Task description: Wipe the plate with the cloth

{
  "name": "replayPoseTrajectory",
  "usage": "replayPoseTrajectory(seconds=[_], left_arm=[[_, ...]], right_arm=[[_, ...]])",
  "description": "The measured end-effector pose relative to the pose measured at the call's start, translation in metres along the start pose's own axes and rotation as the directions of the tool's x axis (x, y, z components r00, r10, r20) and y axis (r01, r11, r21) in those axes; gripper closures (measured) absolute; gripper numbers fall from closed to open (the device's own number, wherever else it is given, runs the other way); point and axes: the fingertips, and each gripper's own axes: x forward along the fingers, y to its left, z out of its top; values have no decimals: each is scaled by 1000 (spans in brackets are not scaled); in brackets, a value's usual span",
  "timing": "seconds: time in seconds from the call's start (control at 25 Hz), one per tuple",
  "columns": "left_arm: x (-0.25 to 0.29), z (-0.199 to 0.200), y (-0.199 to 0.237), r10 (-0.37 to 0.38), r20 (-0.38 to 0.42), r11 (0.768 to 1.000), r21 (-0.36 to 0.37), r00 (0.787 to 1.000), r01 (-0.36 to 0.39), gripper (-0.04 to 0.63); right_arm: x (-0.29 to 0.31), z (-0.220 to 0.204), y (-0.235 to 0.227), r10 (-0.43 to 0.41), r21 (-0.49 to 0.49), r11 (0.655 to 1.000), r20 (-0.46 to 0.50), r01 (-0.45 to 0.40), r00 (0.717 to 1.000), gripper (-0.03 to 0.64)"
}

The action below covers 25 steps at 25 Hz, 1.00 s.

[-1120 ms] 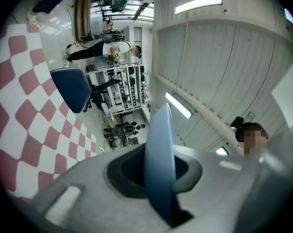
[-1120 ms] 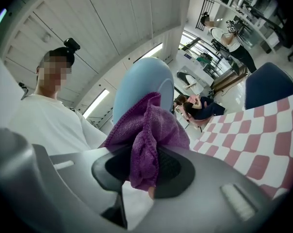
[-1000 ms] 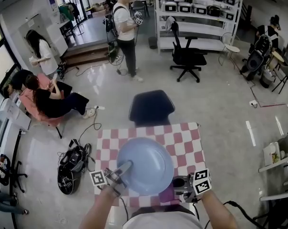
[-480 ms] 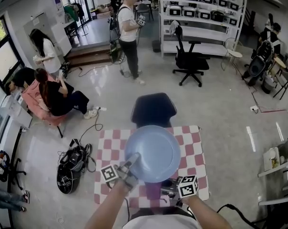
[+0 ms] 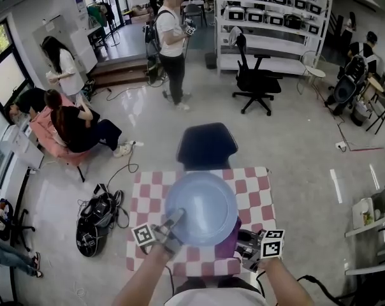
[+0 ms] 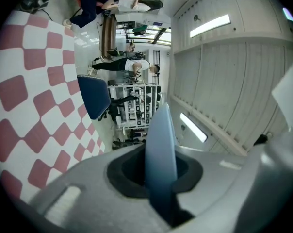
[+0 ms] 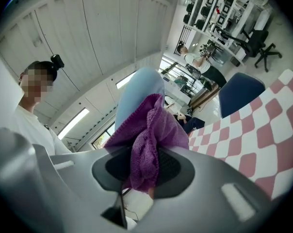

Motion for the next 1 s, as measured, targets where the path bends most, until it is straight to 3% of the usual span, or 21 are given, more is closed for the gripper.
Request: replayPoseTrajectory(seconds=[0.24,0.56,0.68,1.0], left_arm=[[-2,-19,1,-33,-79,999,-33,996,31,549],[21,-37,-14,-102,-90,988,-128,991,90,549],[31,-40,-18,-125,-74,981,-157,989,112,548],[38,-40,-14,-114,-24,982,-153,993,109,549]], right_arm=[[-29,44,-3,-20,-26,999,119,24,993,515],[9,4,10,35,-14,999,44,-35,998,515],[22,-2,9,45,11,999,61,-46,997,517],[39,-15,-11,-22,33,999,65,20,998,517]])
